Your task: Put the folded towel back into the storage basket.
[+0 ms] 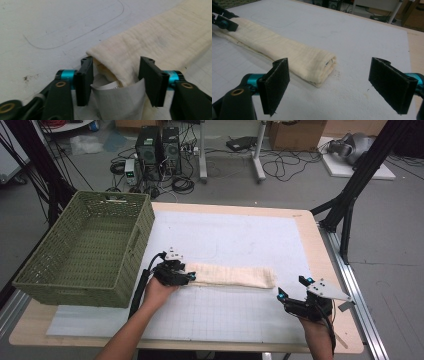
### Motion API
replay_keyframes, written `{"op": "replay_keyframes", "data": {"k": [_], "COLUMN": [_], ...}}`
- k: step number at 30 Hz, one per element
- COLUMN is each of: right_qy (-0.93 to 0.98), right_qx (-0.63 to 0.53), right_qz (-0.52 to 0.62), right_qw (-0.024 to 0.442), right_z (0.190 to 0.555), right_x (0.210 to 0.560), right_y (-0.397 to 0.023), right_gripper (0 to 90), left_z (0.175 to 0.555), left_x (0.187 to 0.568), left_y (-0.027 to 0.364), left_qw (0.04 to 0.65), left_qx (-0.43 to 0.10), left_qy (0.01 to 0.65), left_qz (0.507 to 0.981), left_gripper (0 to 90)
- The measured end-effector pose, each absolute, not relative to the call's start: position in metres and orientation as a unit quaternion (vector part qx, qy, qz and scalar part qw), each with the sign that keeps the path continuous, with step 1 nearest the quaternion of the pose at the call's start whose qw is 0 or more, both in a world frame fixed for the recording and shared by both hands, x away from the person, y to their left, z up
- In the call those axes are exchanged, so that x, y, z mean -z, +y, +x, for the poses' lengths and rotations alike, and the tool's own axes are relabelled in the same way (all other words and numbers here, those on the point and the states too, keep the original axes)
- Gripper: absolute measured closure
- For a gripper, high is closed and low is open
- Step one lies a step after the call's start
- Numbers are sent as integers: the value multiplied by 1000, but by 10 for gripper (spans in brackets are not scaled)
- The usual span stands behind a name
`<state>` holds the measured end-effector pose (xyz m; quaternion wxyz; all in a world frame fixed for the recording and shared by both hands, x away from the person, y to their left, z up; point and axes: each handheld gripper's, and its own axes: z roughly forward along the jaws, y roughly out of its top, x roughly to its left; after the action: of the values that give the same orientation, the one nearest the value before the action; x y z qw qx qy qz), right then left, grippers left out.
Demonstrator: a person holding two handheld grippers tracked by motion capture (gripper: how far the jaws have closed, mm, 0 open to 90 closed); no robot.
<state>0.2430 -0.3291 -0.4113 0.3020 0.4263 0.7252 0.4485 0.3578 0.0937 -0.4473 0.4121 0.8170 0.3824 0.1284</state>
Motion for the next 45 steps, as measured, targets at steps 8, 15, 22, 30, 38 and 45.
{"op": "replay_keyframes", "data": {"k": [8, 15, 22, 30, 38, 45], "right_qy": [727, 726, 726, 724, 730, 727], "right_qx": [-447, -446, -445, -446, -440, -434], "right_qz": [427, 430, 430, 440, 440, 458], "right_qw": [300, 298, 300, 288, 284, 270], "right_z": [243, 244, 250, 262, 273, 289], "right_x": [411, 412, 413, 418, 423, 428], "right_y": [-328, -329, -328, -331, -329, -324], "right_gripper": [156, 157, 156, 156, 200, 212], "left_z": [353, 352, 350, 348, 346, 344], "left_x": [449, 447, 440, 435, 432, 431], "left_y": [90, 92, 96, 97, 97, 97], "left_qw": [432, 444, 491, 509, 513, 513], "left_qx": [-111, -109, -101, -103, -108, -112], "left_qy": [364, 364, 354, 345, 341, 339], "left_qz": [818, 811, 789, 782, 780, 780], "left_gripper": [796, 811, 811, 811, 811, 811]}}
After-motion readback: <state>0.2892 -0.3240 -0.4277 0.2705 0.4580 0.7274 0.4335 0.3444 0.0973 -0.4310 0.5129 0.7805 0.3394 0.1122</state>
